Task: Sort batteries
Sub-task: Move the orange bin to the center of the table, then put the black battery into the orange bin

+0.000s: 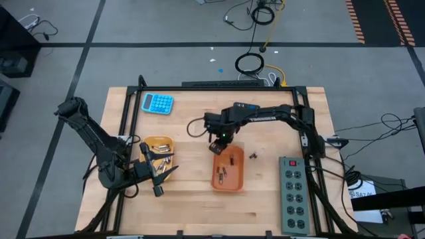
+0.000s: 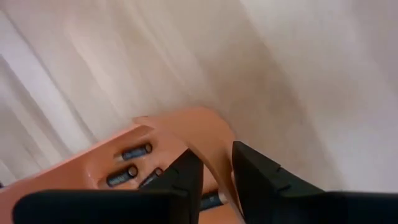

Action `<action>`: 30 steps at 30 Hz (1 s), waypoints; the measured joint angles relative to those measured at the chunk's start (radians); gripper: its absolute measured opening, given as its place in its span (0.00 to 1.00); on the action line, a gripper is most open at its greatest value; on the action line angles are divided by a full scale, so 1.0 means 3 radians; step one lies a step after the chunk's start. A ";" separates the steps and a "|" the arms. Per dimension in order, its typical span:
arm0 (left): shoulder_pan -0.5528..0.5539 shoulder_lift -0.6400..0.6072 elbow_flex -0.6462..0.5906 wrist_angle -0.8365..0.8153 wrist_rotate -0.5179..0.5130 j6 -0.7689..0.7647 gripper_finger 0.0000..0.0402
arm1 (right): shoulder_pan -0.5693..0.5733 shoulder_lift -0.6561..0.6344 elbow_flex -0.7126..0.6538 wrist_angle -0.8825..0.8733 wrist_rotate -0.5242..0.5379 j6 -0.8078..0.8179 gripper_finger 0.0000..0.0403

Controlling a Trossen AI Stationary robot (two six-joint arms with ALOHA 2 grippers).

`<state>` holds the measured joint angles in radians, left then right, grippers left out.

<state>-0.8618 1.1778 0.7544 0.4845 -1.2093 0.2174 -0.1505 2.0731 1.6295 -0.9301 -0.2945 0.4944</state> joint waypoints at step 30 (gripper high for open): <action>-0.0102 0.0000 -0.0001 -0.0051 -0.0085 -0.0246 0.53 | 0.1311 -0.1656 -0.0657 -0.0828 0.1302 0.0145 0.49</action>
<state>-0.8925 1.1778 0.7540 0.4693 -1.2349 0.1436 0.2428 1.5764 1.4323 -1.1787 0.0959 0.5379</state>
